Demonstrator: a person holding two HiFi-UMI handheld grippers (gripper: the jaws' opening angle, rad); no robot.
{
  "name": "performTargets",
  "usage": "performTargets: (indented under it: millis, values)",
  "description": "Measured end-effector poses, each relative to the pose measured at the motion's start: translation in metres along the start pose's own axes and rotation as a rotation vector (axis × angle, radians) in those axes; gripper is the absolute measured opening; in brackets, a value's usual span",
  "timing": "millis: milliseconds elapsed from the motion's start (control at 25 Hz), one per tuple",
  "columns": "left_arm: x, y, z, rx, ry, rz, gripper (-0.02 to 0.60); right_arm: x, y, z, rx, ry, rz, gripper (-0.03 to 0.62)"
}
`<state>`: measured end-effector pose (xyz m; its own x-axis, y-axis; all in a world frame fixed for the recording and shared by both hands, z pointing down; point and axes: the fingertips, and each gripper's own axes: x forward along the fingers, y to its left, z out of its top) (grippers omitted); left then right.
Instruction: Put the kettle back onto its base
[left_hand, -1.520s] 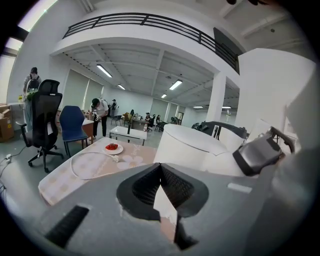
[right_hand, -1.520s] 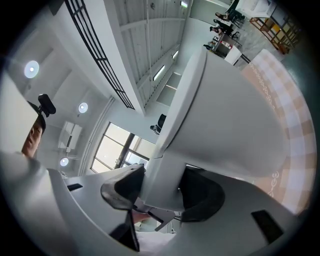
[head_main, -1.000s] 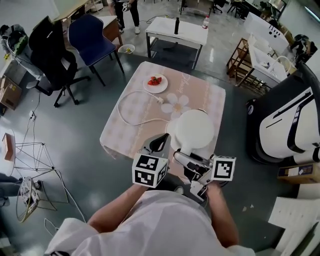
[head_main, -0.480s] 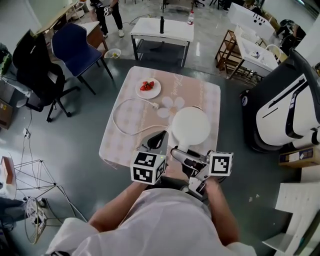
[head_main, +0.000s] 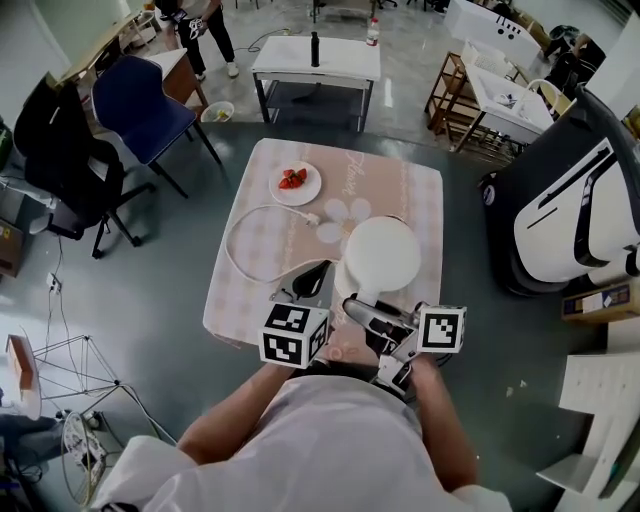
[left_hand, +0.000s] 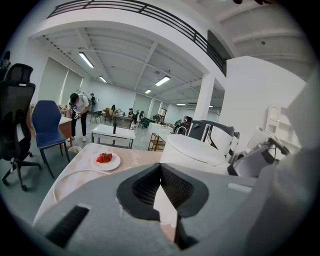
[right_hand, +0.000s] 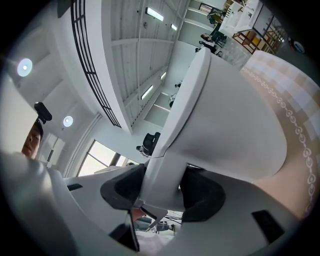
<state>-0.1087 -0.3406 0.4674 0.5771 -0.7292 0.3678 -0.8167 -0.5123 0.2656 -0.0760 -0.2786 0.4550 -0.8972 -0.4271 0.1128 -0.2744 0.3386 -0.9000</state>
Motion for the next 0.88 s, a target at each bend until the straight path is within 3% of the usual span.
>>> performTargets:
  millis: [880]
  values:
    - [0.012,0.002,0.003,0.025,0.012,-0.022,0.005,0.006,-0.008,0.005,0.026,-0.016,-0.004,0.204]
